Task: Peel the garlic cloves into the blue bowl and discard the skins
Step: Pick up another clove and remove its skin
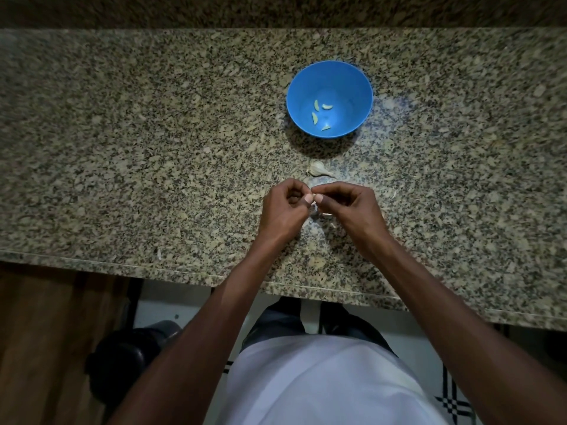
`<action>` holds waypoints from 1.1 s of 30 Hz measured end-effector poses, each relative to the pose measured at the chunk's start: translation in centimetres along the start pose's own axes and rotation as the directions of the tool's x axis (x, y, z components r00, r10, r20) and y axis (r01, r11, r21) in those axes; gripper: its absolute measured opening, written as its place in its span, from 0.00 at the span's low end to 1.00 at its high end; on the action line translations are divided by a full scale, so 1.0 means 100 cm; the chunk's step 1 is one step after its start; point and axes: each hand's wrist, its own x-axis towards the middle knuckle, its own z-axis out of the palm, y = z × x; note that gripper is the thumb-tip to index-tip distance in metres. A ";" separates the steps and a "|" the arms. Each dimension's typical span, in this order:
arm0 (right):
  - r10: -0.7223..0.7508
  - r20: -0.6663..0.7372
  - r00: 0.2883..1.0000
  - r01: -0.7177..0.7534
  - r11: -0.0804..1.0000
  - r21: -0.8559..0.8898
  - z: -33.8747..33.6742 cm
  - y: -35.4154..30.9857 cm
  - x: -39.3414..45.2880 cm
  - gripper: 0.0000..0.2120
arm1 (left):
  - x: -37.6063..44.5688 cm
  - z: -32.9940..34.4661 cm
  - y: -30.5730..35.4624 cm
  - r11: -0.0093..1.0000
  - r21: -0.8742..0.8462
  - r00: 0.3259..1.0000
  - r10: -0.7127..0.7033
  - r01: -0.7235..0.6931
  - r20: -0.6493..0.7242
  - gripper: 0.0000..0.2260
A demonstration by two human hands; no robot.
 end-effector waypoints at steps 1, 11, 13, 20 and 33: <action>-0.009 -0.007 1.000 0.009 1.000 -0.011 0.001 0.000 0.000 0.08 | -0.001 0.000 0.001 1.000 0.030 1.000 0.010 -0.010 -0.011 0.04; 0.121 -0.027 0.992 -0.113 0.972 0.207 0.004 0.006 -0.002 0.11 | -0.007 0.012 0.003 0.937 0.261 0.965 0.254 -0.231 -0.060 0.08; 0.138 -0.030 0.990 -0.129 0.971 0.201 0.002 0.007 0.000 0.12 | -0.008 0.011 0.001 0.974 0.153 0.980 0.181 -0.168 -0.080 0.05; 0.143 -0.047 0.989 -0.129 0.964 0.234 -0.001 0.004 0.003 0.09 | -0.006 -0.003 -0.006 0.949 -0.316 1.000 -0.011 0.005 -0.017 0.03; 0.097 -0.029 0.995 -0.094 0.992 0.087 -0.002 -0.003 0.000 0.10 | -0.006 -0.009 -0.007 0.975 -0.093 0.979 0.204 -0.203 0.004 0.04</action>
